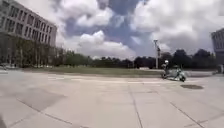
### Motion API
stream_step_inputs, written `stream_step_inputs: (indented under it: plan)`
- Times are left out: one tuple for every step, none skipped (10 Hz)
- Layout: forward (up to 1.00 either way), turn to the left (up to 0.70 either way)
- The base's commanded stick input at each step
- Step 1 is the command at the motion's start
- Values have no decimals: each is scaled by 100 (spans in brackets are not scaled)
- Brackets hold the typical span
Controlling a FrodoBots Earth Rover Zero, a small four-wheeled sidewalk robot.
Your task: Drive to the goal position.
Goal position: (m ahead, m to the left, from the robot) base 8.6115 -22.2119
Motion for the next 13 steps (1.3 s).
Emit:
stream_step_inputs:
  plan:
    - [0, -80]
    - [0, -80]
    - [0, -80]
    - [0, -80]
    - [0, -80]
    - [0, -80]
    - [0, -80]
    - [0, -80]
    - [0, -80]
    - [0, -80]
    - [0, -80]
    - [0, -80]
    - [0, -80]
